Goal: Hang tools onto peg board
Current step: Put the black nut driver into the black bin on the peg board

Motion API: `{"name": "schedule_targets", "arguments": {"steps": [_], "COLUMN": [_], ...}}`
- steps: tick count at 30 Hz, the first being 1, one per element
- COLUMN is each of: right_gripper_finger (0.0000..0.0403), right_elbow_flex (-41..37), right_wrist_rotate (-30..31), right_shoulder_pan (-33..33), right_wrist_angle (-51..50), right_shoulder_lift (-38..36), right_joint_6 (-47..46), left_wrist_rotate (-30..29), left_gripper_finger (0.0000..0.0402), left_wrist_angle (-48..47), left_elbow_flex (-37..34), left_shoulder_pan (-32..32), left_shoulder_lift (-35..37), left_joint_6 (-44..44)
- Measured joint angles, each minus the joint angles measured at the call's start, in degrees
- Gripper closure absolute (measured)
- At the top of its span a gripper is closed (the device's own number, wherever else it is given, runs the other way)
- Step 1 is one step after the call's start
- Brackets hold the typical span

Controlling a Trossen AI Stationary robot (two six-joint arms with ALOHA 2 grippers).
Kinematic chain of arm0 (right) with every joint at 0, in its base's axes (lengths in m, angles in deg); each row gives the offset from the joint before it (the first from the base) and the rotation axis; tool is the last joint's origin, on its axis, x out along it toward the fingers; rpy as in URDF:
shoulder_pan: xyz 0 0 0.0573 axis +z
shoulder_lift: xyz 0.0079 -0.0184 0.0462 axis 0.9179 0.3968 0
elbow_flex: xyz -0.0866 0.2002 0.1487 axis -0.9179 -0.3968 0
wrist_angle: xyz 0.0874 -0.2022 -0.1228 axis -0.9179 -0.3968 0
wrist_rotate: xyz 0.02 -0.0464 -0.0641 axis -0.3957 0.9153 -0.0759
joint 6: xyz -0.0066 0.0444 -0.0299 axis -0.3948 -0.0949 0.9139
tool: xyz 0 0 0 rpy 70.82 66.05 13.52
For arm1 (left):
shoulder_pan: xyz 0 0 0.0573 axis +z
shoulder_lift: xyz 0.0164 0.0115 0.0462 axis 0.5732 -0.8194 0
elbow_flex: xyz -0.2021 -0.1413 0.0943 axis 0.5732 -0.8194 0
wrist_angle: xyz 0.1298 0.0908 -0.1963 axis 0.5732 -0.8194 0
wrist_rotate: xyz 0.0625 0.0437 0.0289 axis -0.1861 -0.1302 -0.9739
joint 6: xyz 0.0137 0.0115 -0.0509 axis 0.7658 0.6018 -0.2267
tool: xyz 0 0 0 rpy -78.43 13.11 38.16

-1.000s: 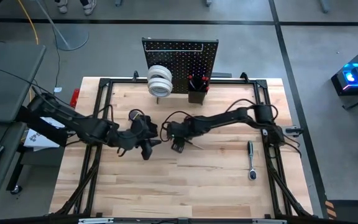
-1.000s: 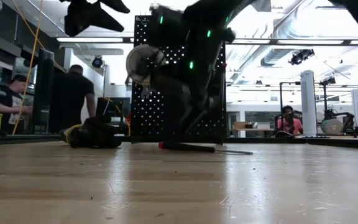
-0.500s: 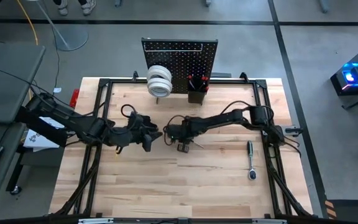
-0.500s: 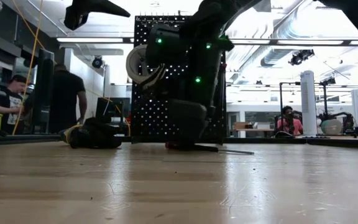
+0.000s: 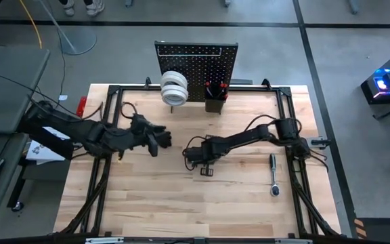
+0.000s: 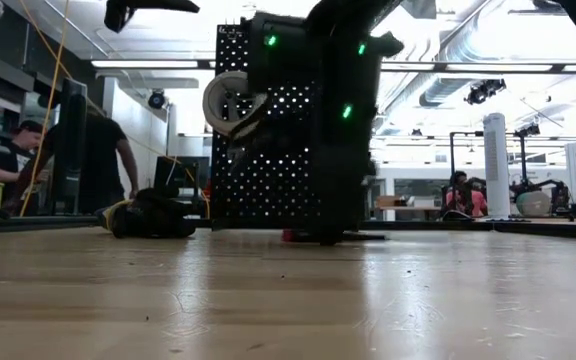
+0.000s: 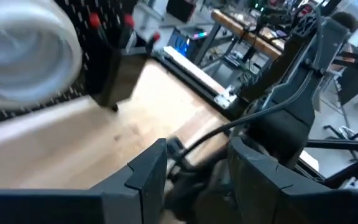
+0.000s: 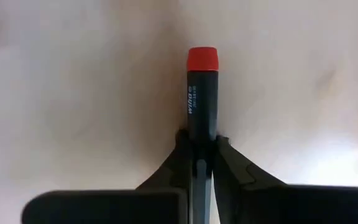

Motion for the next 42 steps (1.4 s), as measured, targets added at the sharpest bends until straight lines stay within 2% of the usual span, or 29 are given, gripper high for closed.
{"name": "schedule_targets", "arguments": {"steps": [1,4,12,16,20,24,26,30,32,34,39,42], "right_gripper_finger": [0.0383,0.0383,0.0384,0.0384,0.0384,0.0384,0.0384,0.0384,0.0384,0.0385,0.0385,0.0385], "right_elbow_flex": [-0.14,-0.02,0.04,0.06,0.22,-2.72,-6.30,-15.61,-19.69,-22.13,-24.21,-25.03], "right_wrist_rotate": [-2.52,-4.78,-3.51,4.05,16.62,33.33,37.95,39.68,39.68,40.71,43.75,42.89], "right_shoulder_pan": [-0.40,-1.25,-1.96,-2.27,-4.43,-7.17,-9.07,-13.35,-15.25,-16.76,-18.94,-20.12], "right_wrist_angle": [-0.82,-0.73,-0.52,-1.15,3.94,17.54,28.21,52.12,60.15,63.17,61.71,61.47], "right_shoulder_lift": [-1.46,-5.73,-14.00,-21.39,-29.34,-35.17,-37.49,-39.78,-39.64,-39.45,-38.91,-38.83], "right_joint_6": [-1.21,-4.39,-10.65,-14.37,-19.58,-19.28,-17.61,-10.93,-7.46,-6.26,-6.97,-8.46], "left_wrist_rotate": [-0.48,-2.30,-4.45,-4.38,-4.66,-5.66,-6.41,-7.44,-7.62,-7.85,-8.21,-8.93], "left_gripper_finger": [0.0247,0.0247,0.0247,0.0247,0.0247,0.0247,0.0247,0.0247,0.0247,0.0247,0.0247,0.0247], "left_wrist_angle": [-0.30,-1.30,-4.54,-7.51,-7.37,-7.15,-6.91,-6.80,-6.74,-6.41,-6.42,-6.40], "left_elbow_flex": [0.00,0.00,0.00,0.00,0.00,0.00,0.00,0.00,0.00,0.00,0.00,0.00], "left_shoulder_pan": [0.00,0.10,1.02,1.09,1.18,1.18,1.18,1.18,1.18,1.18,1.18,1.18], "left_shoulder_lift": [1.01,4.10,9.39,9.52,8.50,7.43,7.08,6.90,6.88,6.90,6.90,6.88], "left_joint_6": [1.36,4.63,10.05,9.27,9.38,9.55,9.54,9.54,9.77,10.36,10.29,10.27]}}
